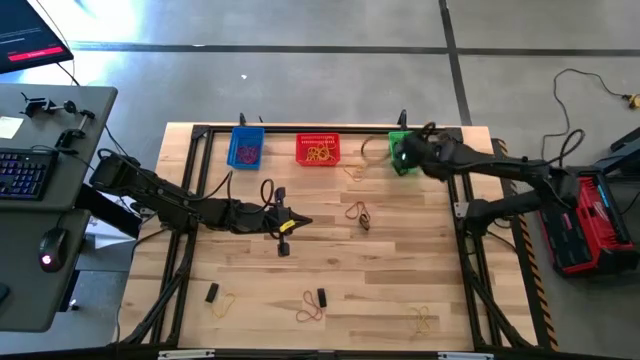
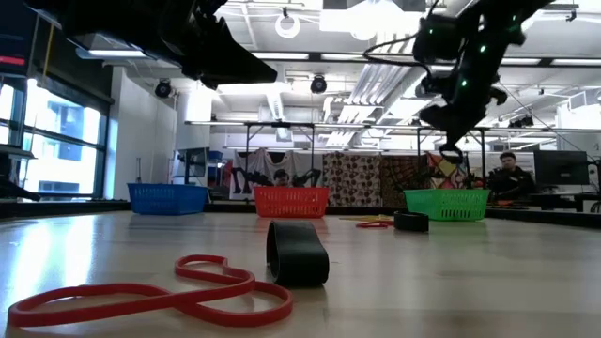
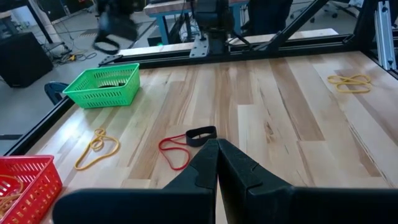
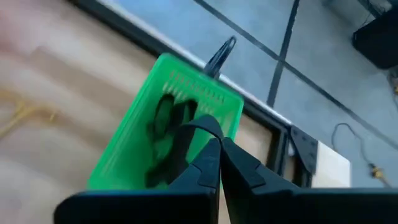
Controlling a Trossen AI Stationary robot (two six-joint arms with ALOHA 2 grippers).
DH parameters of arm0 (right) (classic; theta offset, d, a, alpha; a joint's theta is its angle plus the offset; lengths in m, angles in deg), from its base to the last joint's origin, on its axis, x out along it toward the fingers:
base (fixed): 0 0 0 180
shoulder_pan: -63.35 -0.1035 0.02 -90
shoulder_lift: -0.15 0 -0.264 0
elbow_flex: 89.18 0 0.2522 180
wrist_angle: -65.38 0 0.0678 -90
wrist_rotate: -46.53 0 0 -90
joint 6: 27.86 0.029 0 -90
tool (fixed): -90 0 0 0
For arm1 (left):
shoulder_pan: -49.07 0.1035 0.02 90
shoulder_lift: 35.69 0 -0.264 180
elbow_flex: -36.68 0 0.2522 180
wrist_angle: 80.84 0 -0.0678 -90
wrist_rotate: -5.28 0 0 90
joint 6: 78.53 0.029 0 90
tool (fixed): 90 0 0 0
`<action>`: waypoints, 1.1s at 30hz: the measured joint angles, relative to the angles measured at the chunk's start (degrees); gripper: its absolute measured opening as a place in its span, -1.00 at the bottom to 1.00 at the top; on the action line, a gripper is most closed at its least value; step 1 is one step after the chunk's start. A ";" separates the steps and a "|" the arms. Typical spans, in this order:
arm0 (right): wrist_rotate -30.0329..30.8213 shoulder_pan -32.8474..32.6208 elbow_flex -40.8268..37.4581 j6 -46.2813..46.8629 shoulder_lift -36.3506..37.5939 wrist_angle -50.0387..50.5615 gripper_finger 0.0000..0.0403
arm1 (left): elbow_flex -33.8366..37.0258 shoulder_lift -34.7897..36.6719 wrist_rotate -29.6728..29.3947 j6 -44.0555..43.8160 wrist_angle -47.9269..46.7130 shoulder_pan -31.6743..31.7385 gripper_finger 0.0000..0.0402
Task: Sort rubber bands into baskets
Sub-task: Put the black rubberband into the green bin
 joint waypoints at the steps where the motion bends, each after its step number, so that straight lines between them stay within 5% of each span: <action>1: -1.13 2.35 -0.72 -2.03 -0.09 -3.18 -1.00 | 0.00 -0.01 0.00 0.02 -0.01 0.00 -1.00; 8: -11.80 14.40 -9.04 -10.94 -2.42 -24.40 -1.00 | 0.00 -0.01 0.00 0.01 -0.05 -0.01 -1.00; 18: -17.99 20.72 -13.23 -11.97 -10.12 -35.02 -1.00 | 0.00 -0.01 0.00 -0.06 0.02 0.95 -1.00; 26: -18.60 20.77 -13.24 -12.30 -14.34 -36.74 -0.97 | 0.00 -0.01 0.00 -0.39 -0.28 0.94 -1.00; 33: -20.43 20.74 -9.59 -12.81 -13.04 -29.06 -0.71 | 0.00 -0.01 0.00 -0.42 0.16 0.92 -1.00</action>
